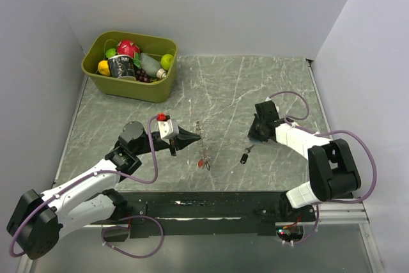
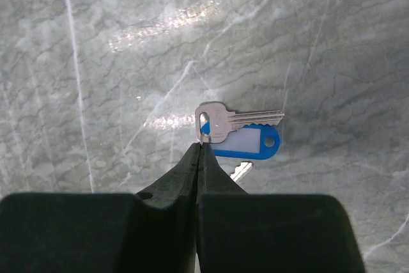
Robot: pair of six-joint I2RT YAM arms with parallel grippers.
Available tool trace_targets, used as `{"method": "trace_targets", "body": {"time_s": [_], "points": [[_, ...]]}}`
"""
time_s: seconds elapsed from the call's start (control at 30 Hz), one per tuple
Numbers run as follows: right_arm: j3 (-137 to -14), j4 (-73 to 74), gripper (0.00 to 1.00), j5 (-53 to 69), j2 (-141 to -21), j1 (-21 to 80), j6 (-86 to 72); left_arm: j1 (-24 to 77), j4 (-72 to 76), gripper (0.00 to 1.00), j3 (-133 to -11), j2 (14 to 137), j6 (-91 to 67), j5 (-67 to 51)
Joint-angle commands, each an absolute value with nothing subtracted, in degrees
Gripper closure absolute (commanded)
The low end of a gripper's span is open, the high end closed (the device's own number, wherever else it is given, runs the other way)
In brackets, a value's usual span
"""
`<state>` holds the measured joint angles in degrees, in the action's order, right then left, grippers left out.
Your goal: Put the keys on the keyring
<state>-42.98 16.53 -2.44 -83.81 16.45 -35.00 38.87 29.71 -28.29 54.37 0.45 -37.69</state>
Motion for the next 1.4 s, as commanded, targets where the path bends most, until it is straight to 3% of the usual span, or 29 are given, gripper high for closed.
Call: {"method": "trace_targets", "body": {"time_s": [0.0, 0.33, 1.0, 1.37], "points": [[-42.19, 14.07, 1.00, -0.46, -80.77, 16.70, -31.91, 39.29, 34.10, 0.99, -28.57, 53.70, 1.41, -38.76], [-42.45, 13.36, 1.00, -0.26, -75.52, 21.62, -26.64, 39.37, 32.96, 0.99, -29.00, 53.53, 1.85, -38.50], [-38.59, 2.03, 1.00, 33.82, -45.11, 21.80, -5.27, 39.46, 32.43, 0.99, -28.39, 51.42, 2.29, -40.69], [-38.23, 0.18, 1.00, 45.09, -42.98, 21.80, -3.08, 39.64, 31.64, 0.99, -29.27, 51.59, 2.29, -41.84]]}}
